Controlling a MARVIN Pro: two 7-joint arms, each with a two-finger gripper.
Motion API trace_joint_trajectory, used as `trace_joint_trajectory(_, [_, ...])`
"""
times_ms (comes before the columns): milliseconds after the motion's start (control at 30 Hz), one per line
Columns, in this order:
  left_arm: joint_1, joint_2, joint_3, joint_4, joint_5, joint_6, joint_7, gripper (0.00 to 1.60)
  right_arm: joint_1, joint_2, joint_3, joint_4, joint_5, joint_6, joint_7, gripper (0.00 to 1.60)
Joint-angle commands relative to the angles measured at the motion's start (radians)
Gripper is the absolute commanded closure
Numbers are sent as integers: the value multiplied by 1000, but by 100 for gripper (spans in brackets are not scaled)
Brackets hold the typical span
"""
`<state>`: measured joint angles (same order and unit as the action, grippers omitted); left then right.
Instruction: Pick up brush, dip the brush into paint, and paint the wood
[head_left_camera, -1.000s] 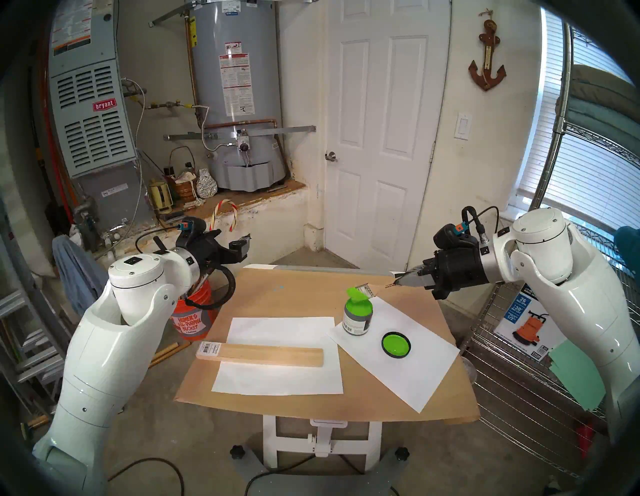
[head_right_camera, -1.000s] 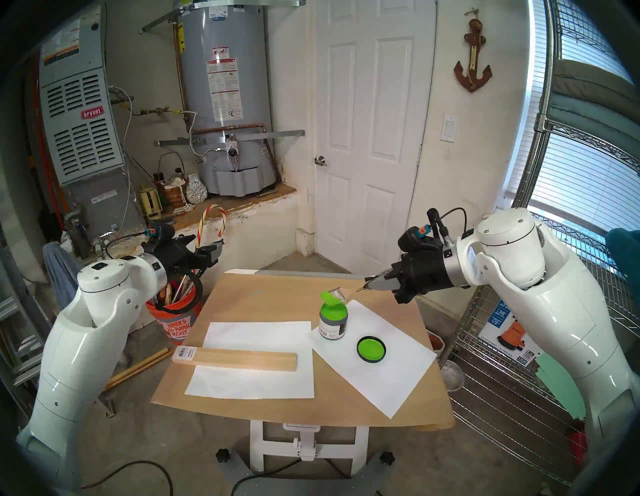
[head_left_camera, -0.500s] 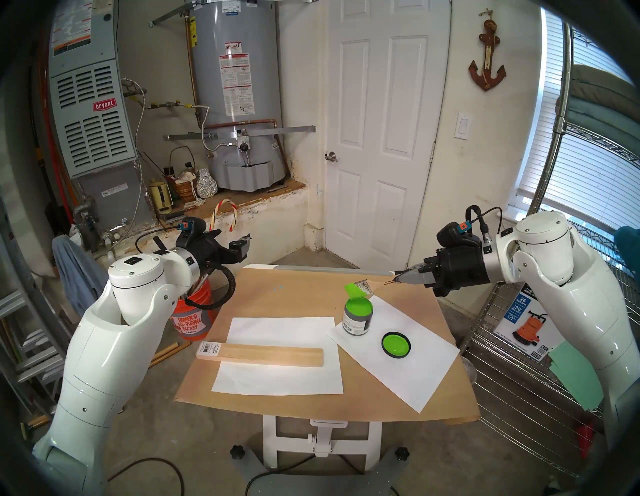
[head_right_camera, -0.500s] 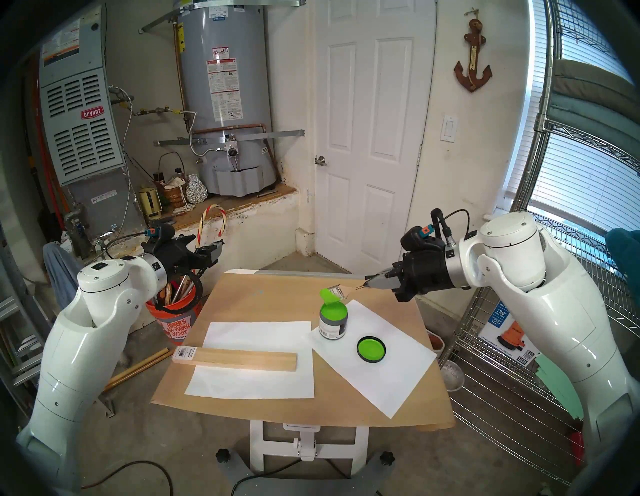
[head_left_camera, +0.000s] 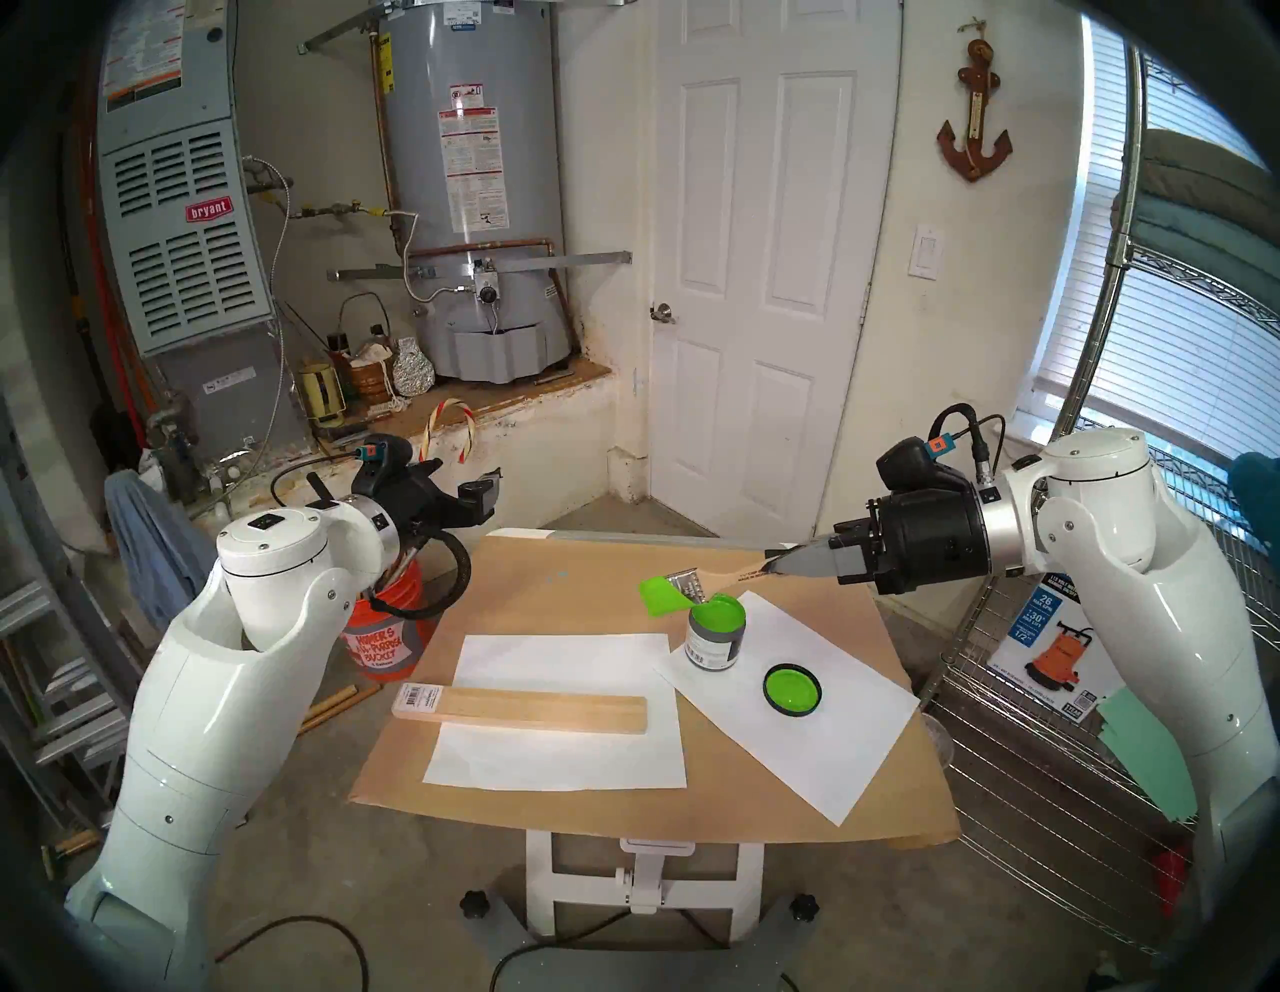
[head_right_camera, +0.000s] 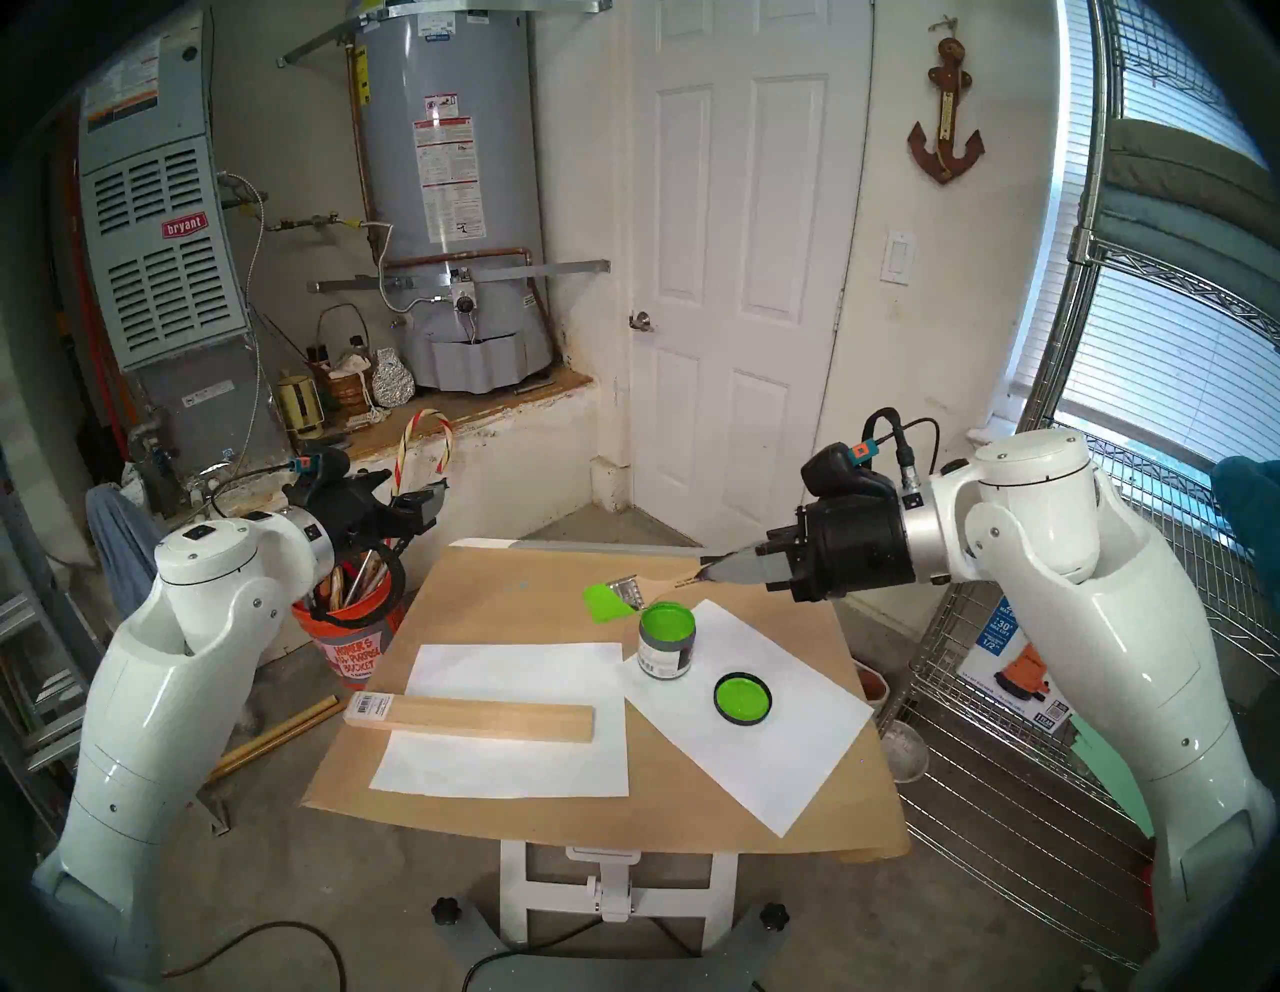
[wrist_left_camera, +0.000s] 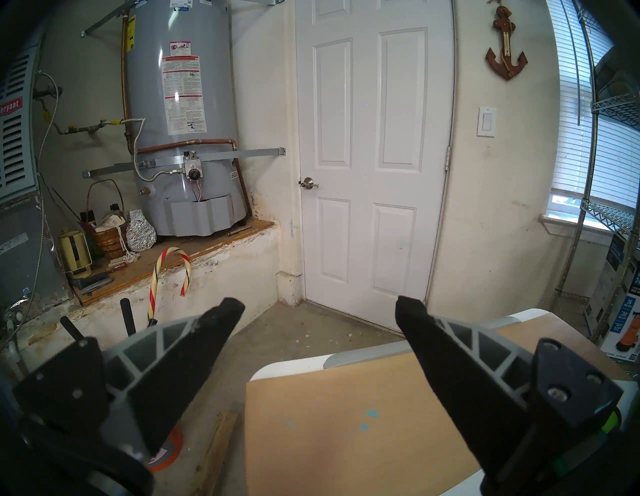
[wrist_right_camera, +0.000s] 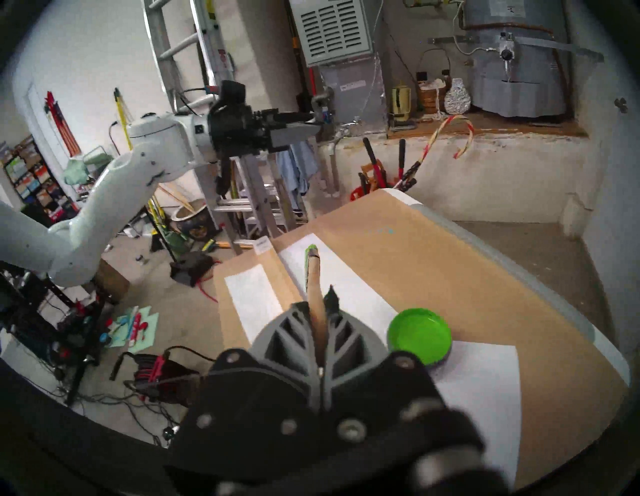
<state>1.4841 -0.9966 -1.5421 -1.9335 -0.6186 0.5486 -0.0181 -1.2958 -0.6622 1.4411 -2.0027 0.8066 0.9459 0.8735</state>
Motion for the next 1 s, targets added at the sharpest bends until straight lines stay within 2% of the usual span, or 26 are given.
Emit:
trace_joint_trajectory(0, [-9, 2, -9, -16, -1, -3, 0, 0, -22, -97, -12, -63, 47, 14, -55, 160])
trace_joint_trajectory(233, [-10, 2, -8, -16, -1, -4, 0, 0, -45, -184, -70, -57, 122, 14, -117, 160])
trace_joint_trajectory(433, [-10, 2, -8, -15, -1, -4, 0, 0, -60, -214, -115, -64, 217, 14, -195, 160])
trace_joint_trajectory(567, [-10, 2, -9, -16, -1, -4, 0, 0, -61, -234, -152, -74, 268, 14, -288, 160])
trace_joint_trajectory(867, [-10, 2, -9, -16, -1, -3, 0, 0, -42, -307, -242, -35, 367, 14, -466, 160])
trace_joint_trajectory(967, [-9, 2, -9, -16, -1, -3, 0, 0, -29, -325, -274, -21, 429, 14, -545, 160])
